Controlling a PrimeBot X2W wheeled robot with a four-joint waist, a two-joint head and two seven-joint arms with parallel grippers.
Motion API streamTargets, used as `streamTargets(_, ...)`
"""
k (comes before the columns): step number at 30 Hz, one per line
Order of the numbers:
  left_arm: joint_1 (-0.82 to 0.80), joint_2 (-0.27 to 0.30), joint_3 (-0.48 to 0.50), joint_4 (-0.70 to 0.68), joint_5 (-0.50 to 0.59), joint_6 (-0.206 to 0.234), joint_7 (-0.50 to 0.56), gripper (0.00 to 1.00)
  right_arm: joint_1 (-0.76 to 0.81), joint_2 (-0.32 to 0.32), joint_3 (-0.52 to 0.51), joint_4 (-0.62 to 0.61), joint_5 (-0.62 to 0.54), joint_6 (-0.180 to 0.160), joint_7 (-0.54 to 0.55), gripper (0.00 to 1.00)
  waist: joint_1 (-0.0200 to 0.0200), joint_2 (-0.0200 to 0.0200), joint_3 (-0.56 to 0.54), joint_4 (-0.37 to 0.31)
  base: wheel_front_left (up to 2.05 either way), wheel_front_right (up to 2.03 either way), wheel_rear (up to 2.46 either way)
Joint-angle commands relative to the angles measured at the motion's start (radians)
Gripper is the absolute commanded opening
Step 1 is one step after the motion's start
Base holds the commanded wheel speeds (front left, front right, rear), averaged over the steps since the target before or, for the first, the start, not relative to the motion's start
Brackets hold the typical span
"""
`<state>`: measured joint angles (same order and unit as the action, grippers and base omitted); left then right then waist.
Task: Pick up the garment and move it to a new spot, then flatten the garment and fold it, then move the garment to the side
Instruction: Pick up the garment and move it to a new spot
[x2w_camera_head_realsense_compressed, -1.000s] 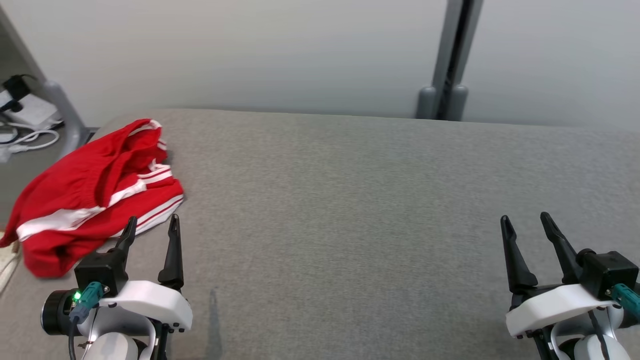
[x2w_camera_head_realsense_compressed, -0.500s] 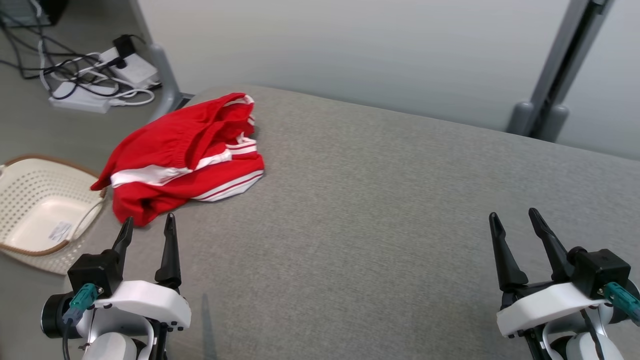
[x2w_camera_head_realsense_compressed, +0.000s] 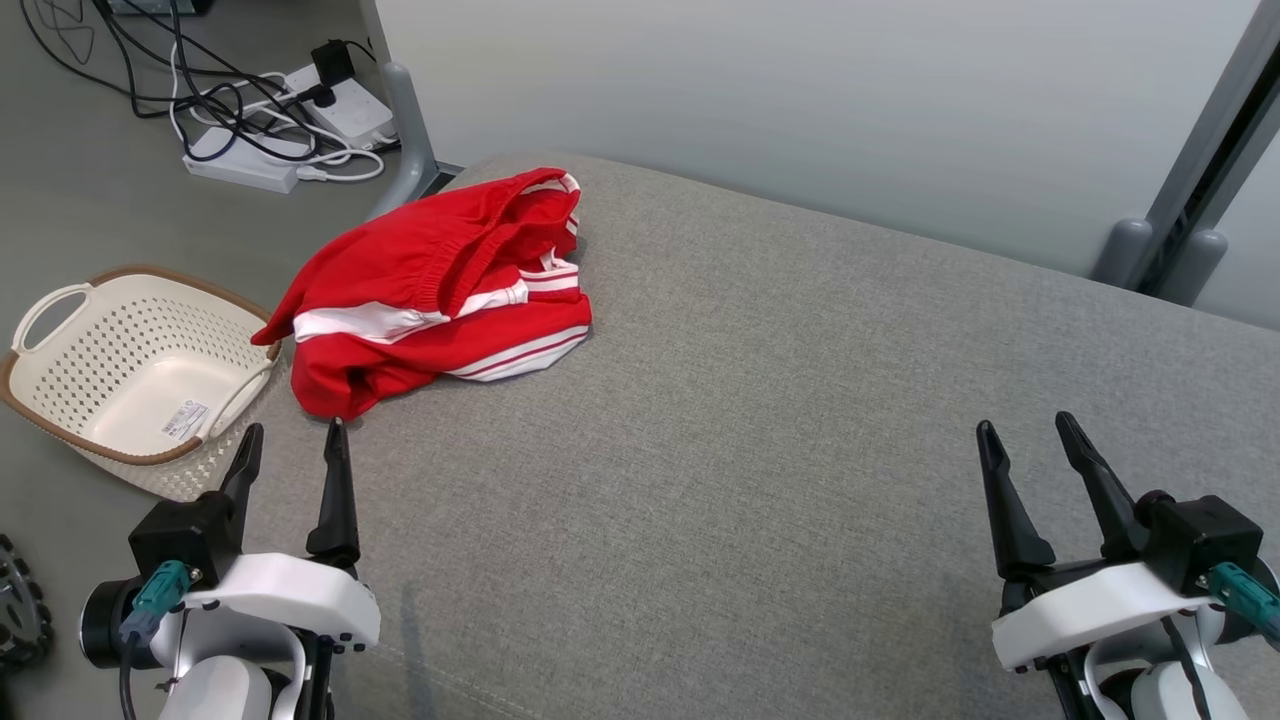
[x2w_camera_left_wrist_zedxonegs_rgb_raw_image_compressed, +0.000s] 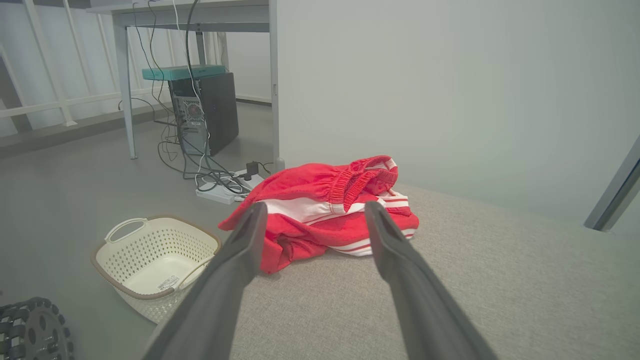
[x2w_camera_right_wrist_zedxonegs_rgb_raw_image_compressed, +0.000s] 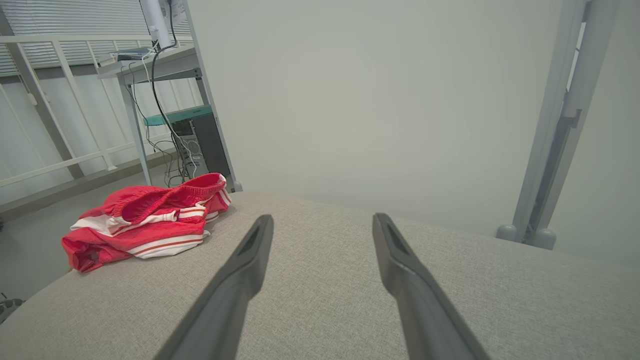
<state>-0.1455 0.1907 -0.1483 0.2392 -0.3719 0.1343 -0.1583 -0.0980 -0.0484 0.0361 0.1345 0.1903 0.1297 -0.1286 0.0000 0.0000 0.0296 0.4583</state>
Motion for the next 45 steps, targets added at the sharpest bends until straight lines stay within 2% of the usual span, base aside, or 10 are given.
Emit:
streamTargets(1,-0.015,0.005,-0.001,0.001,-0.008,0.003,-0.004,1.0,-0.009,-0.004,-0.004,-0.004,0.004,0.002,-0.009,1.0,0.0,0.0,0.002,0.004,0.0,0.0,0.0)
streamTargets(8,-0.067,0.015,-0.003,-0.008,-0.009,-0.007,0.001,1.0,-0.017,-0.005,0.001,-0.013,0.002,0.002,0.002,1.0,0.0,0.0,0.022,-0.009,0.0,0.0,0.0)
streamTargets(15,-0.222,0.05,0.006,0.04,-0.034,-0.052,0.047,1.0,-0.05,-0.005,0.013,-0.053,-0.035,0.002,0.04,1.0,0.0,0.0,0.111,-0.08,0.0,0.0,0.0)
streamTargets(26,-0.495,0.13,0.032,0.425,-0.112,-0.144,0.214,1.0,-0.13,-0.008,0.038,-0.107,-0.067,0.002,0.084,1.0,0.0,0.0,0.292,-0.236,0.0,0.0,0.0)
streamTargets(37,-0.64,0.181,0.06,0.712,-0.141,-0.151,0.21,1.0,-0.177,-0.007,0.037,-0.118,-0.075,0.002,0.074,1.0,0.0,0.0,0.392,-0.289,0.0,0.0,0.0)
streamTargets(38,-0.649,0.187,0.061,0.724,-0.137,-0.15,0.192,0.82,-0.178,-0.007,0.036,-0.117,-0.076,0.002,0.074,1.0,0.0,0.0,0.394,-0.288,0.0,0.0,0.0)
streamTargets(39,-0.659,0.188,0.067,0.735,-0.143,-0.154,0.176,0.47,-0.178,-0.007,0.034,-0.117,-0.077,0.002,0.073,1.0,0.0,0.0,0.397,-0.287,0.0,0.0,0.0)
streamTargets(41,-0.671,0.191,0.069,0.757,-0.145,-0.166,0.152,0.11,-0.18,-0.007,0.03,-0.114,-0.08,0.002,0.073,1.0,0.0,0.0,0.399,-0.282,0.0,0.0,0.0)
streamTargets(42,-0.679,0.194,0.071,0.766,-0.147,-0.171,0.14,0.0,-0.182,-0.006,0.028,-0.112,-0.08,0.002,0.073,1.0,0.0,0.0,0.398,-0.279,0.0,0.0,0.0)
streamTargets(45,-0.692,0.194,0.068,0.787,-0.146,-0.178,0.107,0.0,-0.182,-0.006,0.026,-0.106,-0.078,0.002,0.073,1.0,0.0,0.0,0.394,-0.272,0.0,0.0,0.0)
